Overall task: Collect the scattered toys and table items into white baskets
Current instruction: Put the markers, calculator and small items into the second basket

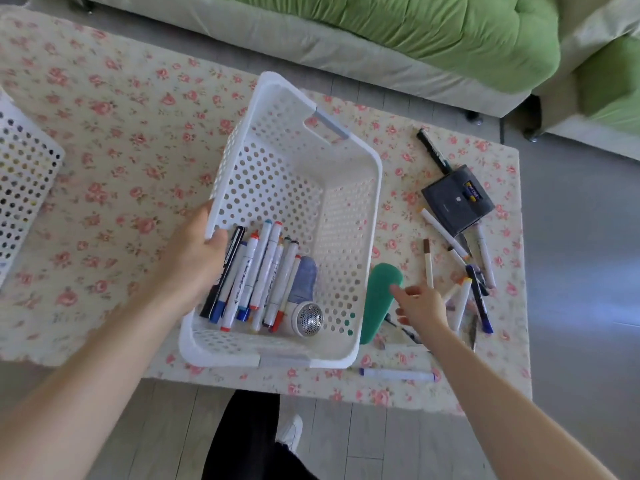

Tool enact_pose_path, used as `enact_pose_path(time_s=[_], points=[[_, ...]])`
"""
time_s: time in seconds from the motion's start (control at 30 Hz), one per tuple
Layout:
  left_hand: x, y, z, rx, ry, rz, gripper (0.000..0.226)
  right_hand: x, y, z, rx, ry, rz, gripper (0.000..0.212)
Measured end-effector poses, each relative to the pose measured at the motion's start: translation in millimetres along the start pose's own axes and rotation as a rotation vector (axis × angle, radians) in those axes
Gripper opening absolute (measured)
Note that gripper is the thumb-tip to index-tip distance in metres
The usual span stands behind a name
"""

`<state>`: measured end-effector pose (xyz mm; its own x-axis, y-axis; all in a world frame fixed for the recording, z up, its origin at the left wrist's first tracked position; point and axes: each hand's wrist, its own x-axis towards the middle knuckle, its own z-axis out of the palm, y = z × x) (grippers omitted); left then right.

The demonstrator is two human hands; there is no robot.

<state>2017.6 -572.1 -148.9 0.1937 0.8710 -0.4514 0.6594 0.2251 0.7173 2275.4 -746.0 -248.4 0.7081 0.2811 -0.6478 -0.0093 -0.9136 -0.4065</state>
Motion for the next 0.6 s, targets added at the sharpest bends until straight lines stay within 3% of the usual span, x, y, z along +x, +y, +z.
enact_pose_path(time_s=[0.07, 0.13, 0.27, 0.47, 0.6], points=[[-12.4, -9.6, 2.4, -0.002, 0.027, -0.011, 0.029, -5.0, 19.3, 18.0, -0.122, -0.036, 0.010, 0.060], [-19.1, -17.5, 2.8, -0.043, 0.044, -0.048, 0.032, -8.1, 27.6, 37.1, -0.114, -0.066, 0.035, 0.058], [-25.6, -24.9, 0.4, -0.057, 0.066, -0.050, 0.032, -4.7, 37.0, 60.2, 0.130, -0.070, 0.066, 0.045], [-24.8, -24.1, 0.6, -0.006, 0.072, -0.052, 0.033, -8.7, 28.7, 43.2, 0.297, -0.022, 0.092, 0.041], [-18.4, -23.2, 1.0, -0.012, 0.061, -0.070, 0.028, -25.6, 7.8, 25.0, 0.474, 0.023, 0.071, 0.054]])
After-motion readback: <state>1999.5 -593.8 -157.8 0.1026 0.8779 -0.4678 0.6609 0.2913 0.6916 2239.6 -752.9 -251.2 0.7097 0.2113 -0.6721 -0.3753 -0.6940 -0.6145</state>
